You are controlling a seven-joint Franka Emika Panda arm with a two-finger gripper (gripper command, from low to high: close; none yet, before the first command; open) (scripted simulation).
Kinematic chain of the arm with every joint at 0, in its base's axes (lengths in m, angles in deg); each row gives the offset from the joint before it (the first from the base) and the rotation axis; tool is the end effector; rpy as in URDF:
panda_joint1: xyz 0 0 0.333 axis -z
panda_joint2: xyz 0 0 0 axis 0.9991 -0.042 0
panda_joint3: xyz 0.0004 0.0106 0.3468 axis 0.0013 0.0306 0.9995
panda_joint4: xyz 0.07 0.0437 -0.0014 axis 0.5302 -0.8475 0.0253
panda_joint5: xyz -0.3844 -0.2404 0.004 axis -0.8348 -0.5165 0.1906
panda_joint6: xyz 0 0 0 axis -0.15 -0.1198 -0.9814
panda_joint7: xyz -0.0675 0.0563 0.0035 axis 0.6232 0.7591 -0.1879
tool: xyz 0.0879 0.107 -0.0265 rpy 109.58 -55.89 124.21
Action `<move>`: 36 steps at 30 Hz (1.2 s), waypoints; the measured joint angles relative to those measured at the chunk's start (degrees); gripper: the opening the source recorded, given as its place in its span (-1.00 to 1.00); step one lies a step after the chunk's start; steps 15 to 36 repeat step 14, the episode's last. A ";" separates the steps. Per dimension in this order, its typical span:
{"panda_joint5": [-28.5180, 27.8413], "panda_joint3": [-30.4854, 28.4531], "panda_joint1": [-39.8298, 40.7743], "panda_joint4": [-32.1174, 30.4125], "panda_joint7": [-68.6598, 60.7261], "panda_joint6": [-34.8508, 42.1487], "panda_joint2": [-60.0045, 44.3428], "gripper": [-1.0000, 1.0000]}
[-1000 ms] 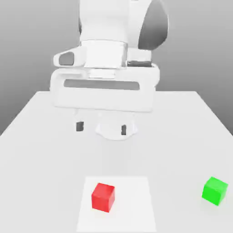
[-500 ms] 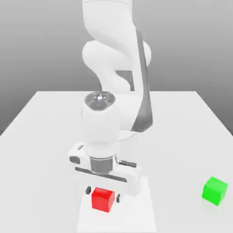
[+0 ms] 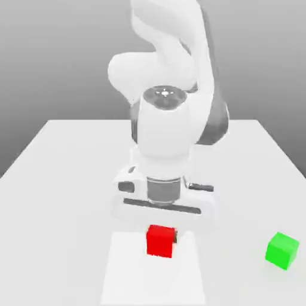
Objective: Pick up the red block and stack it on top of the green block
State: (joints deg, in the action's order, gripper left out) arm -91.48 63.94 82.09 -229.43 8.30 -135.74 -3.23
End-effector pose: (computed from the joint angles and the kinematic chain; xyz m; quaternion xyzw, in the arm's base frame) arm 0.4529 0.1142 0.1643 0.9130 -0.4079 -0.0006 0.0004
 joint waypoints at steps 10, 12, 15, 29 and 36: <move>-6.59 7.18 -15.47 6.90 9.74 -0.73 -8.08 -1.00; -7.85 6.22 -16.28 7.04 10.65 -2.50 -10.07 1.00; -7.85 6.22 -16.28 7.04 10.65 -2.50 -10.07 1.00; -7.85 6.22 -16.28 7.04 10.65 -2.50 -10.07 1.00; -7.85 6.22 -16.28 7.04 10.65 -2.50 -10.07 1.00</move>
